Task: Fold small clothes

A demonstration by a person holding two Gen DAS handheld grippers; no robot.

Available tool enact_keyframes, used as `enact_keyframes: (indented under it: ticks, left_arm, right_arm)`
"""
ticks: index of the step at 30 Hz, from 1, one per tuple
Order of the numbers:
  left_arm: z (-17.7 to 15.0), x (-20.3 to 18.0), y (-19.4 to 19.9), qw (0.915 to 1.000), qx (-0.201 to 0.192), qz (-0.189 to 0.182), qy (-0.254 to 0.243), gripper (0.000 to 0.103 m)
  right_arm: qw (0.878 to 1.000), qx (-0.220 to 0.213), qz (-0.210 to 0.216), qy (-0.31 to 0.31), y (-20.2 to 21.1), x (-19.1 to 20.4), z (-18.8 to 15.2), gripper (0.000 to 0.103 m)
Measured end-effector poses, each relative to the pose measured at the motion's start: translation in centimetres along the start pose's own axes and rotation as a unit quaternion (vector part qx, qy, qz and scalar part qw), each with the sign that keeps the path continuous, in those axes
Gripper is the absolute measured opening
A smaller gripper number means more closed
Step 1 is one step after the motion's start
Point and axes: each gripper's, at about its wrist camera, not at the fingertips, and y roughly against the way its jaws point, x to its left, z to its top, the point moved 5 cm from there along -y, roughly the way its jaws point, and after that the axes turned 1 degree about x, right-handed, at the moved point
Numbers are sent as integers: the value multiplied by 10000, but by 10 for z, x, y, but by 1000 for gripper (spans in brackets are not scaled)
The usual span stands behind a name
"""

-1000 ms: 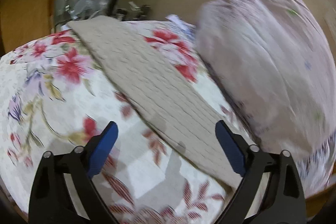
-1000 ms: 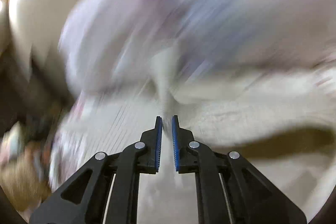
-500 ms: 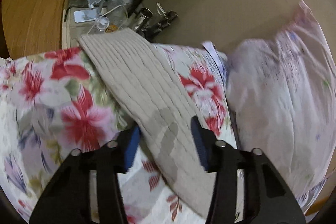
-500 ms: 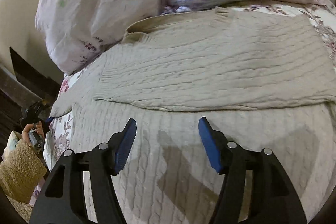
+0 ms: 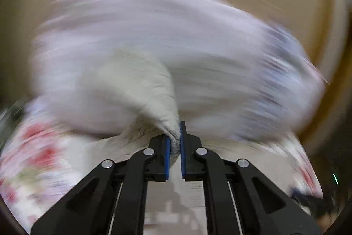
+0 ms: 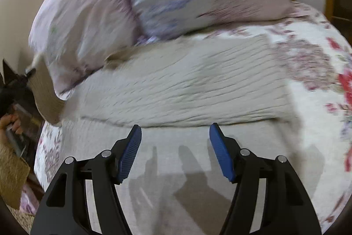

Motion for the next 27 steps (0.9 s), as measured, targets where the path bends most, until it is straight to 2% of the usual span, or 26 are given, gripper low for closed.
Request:
enact_keyframes:
  ticks: [2,3,4,5,7,9,11,13,16,17,18,19,20,22,24,26,27]
  left_arm:
    - [-21,-89,-32,9937,457,-848,-579,17]
    - [-36,-121,-45,9878,752,-1099,-805,32]
    - [-55,-145,-55,9820,1027,-1180,-1056,43]
    - [-76,-161,-60,9773,1234,-1082,-1338,43]
    - [-97,-153,-54,9771,1337,-811,-1443,48]
    - [-111,-112,-38,9830,1391,-448,-1110,68]
    - [-125,-60,-13,9870,1485,52,-610,71]
    - [-142,-16,7,9844,1683,490,-135,74]
    - [-177,37,34,9719,2133,734,666,72]
    - [-193,44,43,9665,2296,647,944,72]
    - [-206,49,51,9627,2401,533,1130,66]
    - [-219,49,61,9611,2422,412,1263,63]
    - [-227,42,73,9625,2374,249,1293,61]
    - [-241,35,87,9566,2498,-51,1500,44]
    - [-258,22,102,9492,2610,-334,1725,41]
    - [-272,8,104,9445,2716,-449,1793,39]
    - [-276,2,103,9417,2778,-499,1832,33]
  right_arm:
    - [9997,-106,-139,-186,10,-22,3,66]
    - [9994,-119,-200,-265,14,-31,2,66]
    - [9989,-104,-272,-357,17,-42,1,66]
    - [9983,-74,-330,-469,21,-54,-2,66]
    - [9972,-56,-374,-645,33,-72,-8,66]
    - [9963,7,-431,-745,43,-86,-17,66]
    - [9946,164,-416,-932,52,-101,-35,66]
    - [9913,401,-198,-1239,59,-111,-59,64]
    - [9845,827,241,-1527,58,-112,-91,46]
    - [9837,814,387,-1553,62,-109,-98,39]
    - [9785,1021,681,-1658,62,-104,-110,33]
    - [9735,1155,883,-1767,64,-100,-119,23]
    - [9673,1301,1099,-1877,64,-96,-129,19]
    - [9558,1600,1471,-1979,65,-84,-152,11]
    - [9484,1849,1694,-1939,67,-72,-170,9]
    - [9462,1906,1799,-1896,68,-63,-176,9]
    - [9469,1885,1821,-1865,67,-60,-173,8]
